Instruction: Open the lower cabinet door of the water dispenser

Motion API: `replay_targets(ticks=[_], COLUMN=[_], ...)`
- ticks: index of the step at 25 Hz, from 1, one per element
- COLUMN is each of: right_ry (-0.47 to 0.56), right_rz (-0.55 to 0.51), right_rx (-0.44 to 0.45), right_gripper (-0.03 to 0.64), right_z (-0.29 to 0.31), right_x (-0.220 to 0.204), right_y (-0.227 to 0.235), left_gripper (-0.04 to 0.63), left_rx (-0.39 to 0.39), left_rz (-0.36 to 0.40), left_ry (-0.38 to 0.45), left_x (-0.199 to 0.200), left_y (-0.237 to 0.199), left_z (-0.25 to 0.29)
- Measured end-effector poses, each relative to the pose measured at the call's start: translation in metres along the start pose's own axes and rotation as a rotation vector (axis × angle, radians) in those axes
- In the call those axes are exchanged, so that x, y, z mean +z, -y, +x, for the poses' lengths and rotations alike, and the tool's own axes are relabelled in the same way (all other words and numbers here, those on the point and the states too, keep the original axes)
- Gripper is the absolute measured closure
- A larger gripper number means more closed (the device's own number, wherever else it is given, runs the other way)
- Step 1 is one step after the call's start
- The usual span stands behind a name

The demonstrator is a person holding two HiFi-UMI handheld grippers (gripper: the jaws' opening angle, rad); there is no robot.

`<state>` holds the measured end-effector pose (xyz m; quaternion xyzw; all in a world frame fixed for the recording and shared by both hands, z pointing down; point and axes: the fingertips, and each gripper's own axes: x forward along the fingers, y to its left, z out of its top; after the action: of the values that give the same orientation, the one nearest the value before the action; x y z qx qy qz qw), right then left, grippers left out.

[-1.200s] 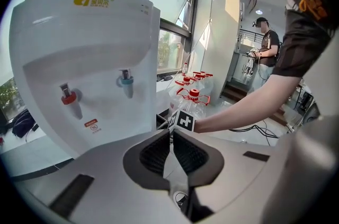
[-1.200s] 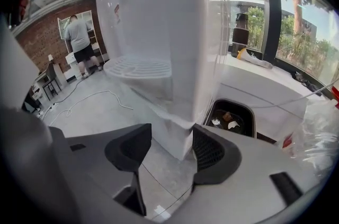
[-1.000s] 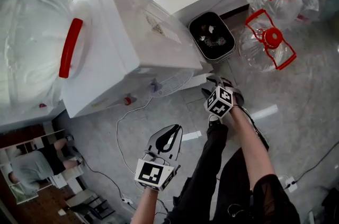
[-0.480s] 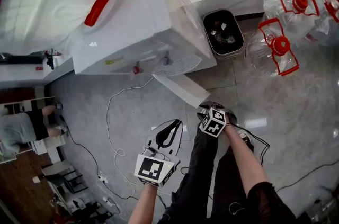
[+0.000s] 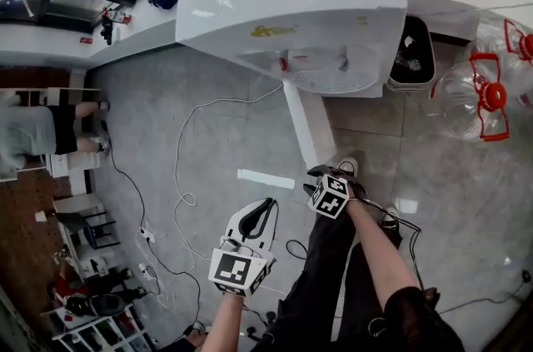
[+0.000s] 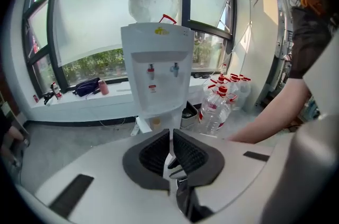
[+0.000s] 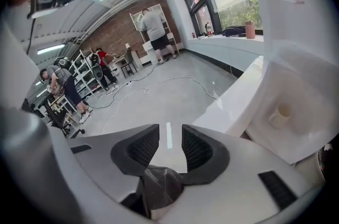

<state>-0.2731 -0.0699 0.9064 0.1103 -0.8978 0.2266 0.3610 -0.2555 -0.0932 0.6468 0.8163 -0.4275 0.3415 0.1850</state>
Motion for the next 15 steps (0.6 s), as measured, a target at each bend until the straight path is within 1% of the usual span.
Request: replay_targets(ticks=[3,6,8,10,13,15], right_ry=[-0.009,0.027,0.061,0.091,0.166,0.221], right_rz=[0.003,0.069,0.105,0.119,0.157,0.193], right_rx=[0.004,-0.03,-0.052,-0.076,-0.108,-0.125], right_gripper=[0.472,0.465,0.463,0.46,0.456,0.45], right_z=[-0.007,-0.038,-0.069,-0.107,-0.17,-0.214], right_x=[0.008,0.016,0.023,0.033,0.057,0.075], right_y=[-0.005,-0.005,-0.009,-0.016,-0.027,-0.034], left_gripper=[0.568,0.568,0.568,0.568,0.568,0.568], left_rx=[0.029,0.027,0.016,0.0,-0.018,-0.015], left_rz=[-0.034,-0.053,-0.062,-0.066,-0.051,-0.035], left_ry=[0.01,0.033,0.052,0.073,0.109,0.134], left_x=[-0.004,0.004,0.013,0.027,0.054,0.074], left_y=[-0.007,-0.003,0.005,0.017,0.033,0.041], left_z=[-0.013,-0.019,-0.023,-0.027,-0.038,-0.049])
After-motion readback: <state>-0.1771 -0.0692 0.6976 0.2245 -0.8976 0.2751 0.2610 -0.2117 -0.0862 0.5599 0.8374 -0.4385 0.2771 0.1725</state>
